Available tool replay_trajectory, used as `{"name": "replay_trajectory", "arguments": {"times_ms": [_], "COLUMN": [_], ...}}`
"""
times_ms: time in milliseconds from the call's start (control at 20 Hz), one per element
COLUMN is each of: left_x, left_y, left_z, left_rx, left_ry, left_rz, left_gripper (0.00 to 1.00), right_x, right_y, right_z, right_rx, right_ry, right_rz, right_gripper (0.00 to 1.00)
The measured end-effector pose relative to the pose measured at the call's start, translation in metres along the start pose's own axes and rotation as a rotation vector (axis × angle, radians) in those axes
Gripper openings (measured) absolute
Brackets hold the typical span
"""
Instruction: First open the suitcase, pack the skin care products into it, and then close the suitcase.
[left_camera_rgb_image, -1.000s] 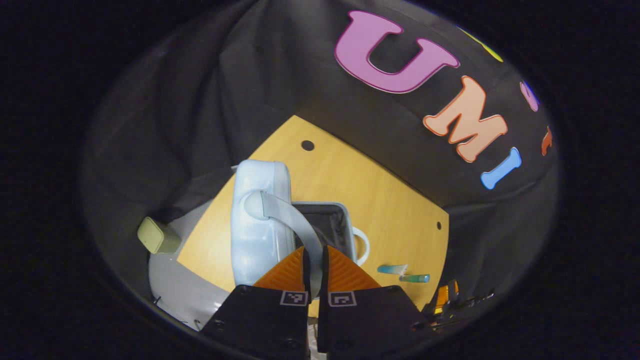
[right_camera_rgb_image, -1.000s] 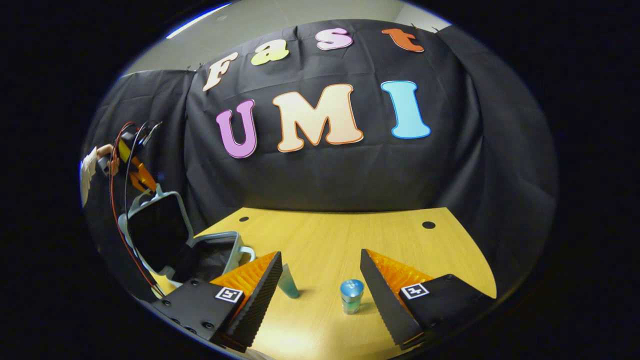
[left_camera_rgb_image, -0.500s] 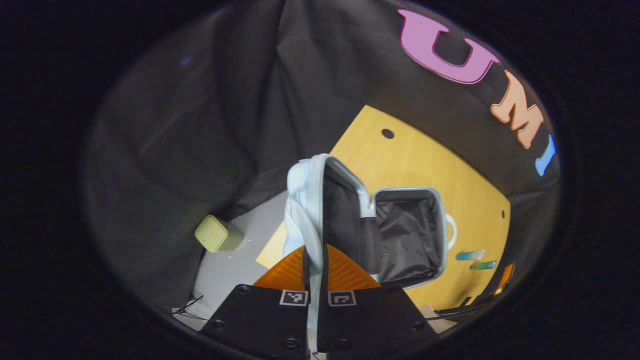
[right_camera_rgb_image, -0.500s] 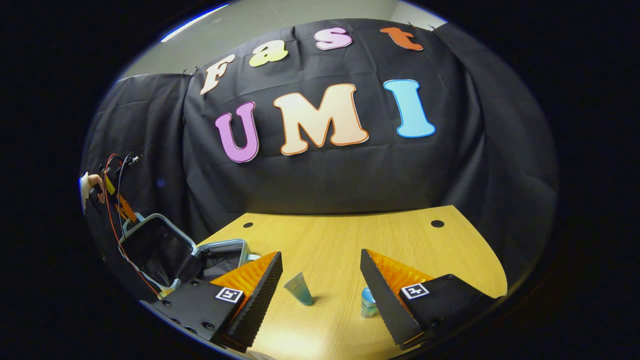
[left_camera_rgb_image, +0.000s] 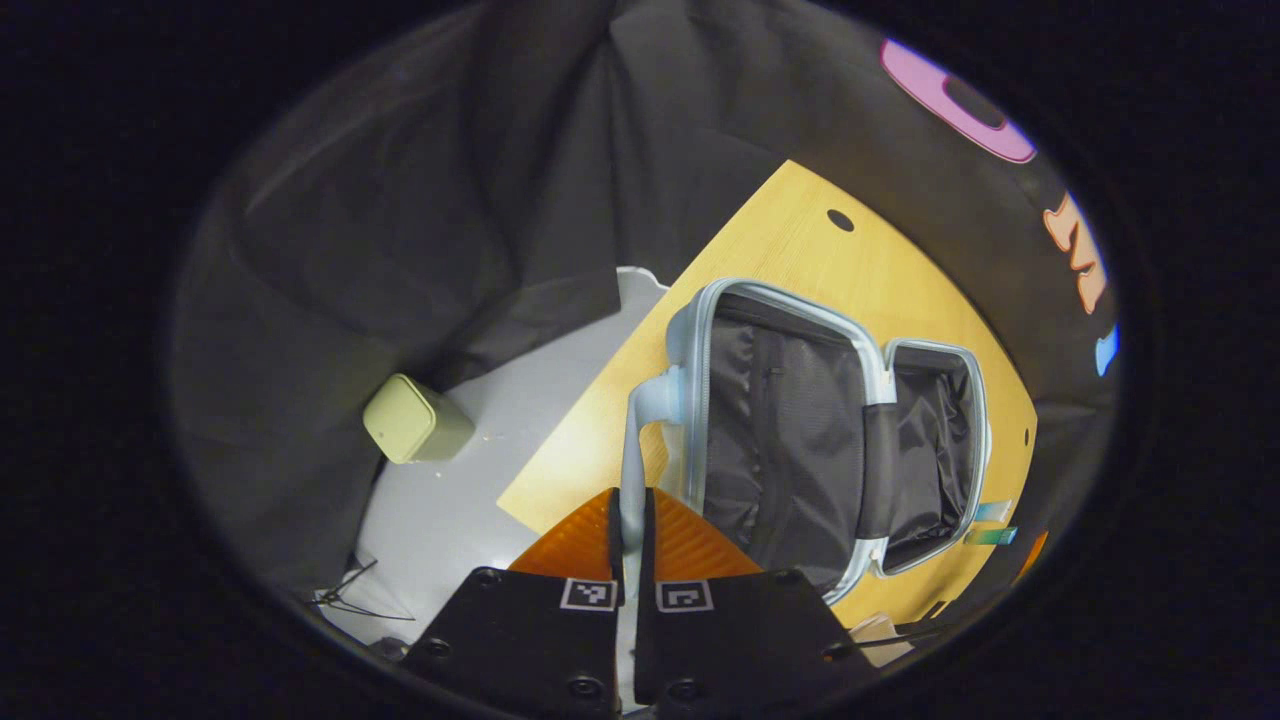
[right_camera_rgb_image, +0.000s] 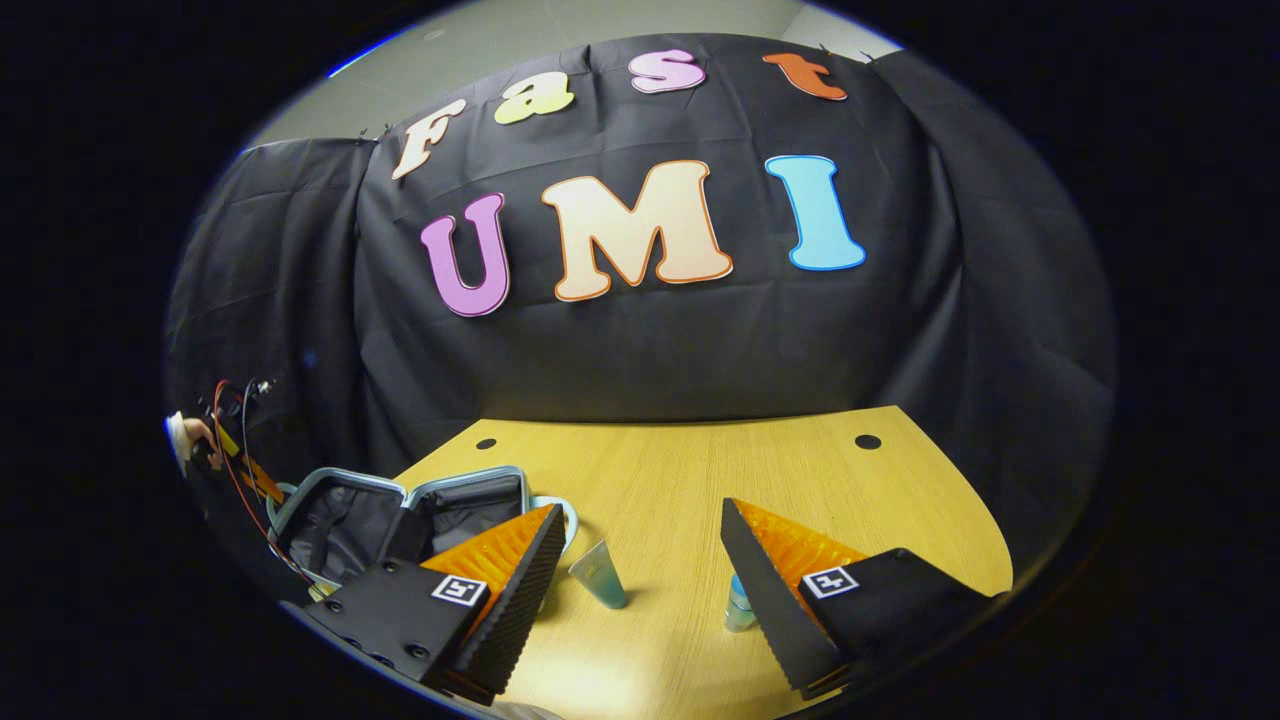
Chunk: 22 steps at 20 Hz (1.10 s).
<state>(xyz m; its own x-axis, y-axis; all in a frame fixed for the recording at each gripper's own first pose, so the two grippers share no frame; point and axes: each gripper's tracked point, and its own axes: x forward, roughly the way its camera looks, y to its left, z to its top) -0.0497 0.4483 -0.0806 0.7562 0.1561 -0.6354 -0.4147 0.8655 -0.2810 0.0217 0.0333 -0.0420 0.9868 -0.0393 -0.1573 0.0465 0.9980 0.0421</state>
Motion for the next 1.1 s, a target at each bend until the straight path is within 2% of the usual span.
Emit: {"name": "replay_trajectory", "arguments": {"times_ms": [100,250,300,350,450,600,700,850,950,1100], "left_x": [0.019,0.033,0.031,0.030,0.022,0.000,-0.014,-0.031,-0.043,-0.059], "left_y": [-0.003,0.007,0.008,-0.001,-0.011,-0.024,-0.050,-0.093,-0.131,-0.194], "left_z": [-0.005,-0.002,0.000,0.002,0.009,0.012,0.003,-0.014,-0.031,-0.062], "left_rx": [-0.004,0.056,0.070,0.070,0.089,0.158,0.194,0.231,0.257,0.310], "left_ry": [0.016,0.024,0.016,-0.001,-0.050,-0.120,-0.152,-0.190,-0.209,-0.210], "left_rz": [-0.002,0.047,0.058,0.033,0.025,0.079,0.081,0.067,0.022,-0.064], "left_gripper": [0.00,0.03,0.00,0.08,0.43,0.96,0.91,0.92,0.95,0.95], "right_x": [0.000,-0.001,-0.001,-0.002,-0.004,-0.009,-0.013,-0.019,-0.023,-0.031], "right_y": [-0.002,-0.003,-0.004,-0.006,-0.009,-0.016,-0.022,-0.033,-0.041,-0.055], "right_z": [0.000,0.000,-0.002,-0.002,-0.003,-0.004,-0.006,-0.009,-0.013,-0.018], "right_rx": [-0.010,-0.015,-0.015,-0.016,-0.020,-0.029,-0.029,-0.029,-0.034,-0.034], "right_ry": [0.007,0.017,0.020,0.021,0.023,0.026,0.029,0.034,0.048,0.062], "right_rz": [-0.013,-0.024,-0.028,-0.033,-0.039,-0.039,-0.035,-0.029,-0.026,-0.017], "right_gripper": [0.98,0.98,0.98,0.98,0.98,0.98,0.98,0.98,0.98,0.98]}}
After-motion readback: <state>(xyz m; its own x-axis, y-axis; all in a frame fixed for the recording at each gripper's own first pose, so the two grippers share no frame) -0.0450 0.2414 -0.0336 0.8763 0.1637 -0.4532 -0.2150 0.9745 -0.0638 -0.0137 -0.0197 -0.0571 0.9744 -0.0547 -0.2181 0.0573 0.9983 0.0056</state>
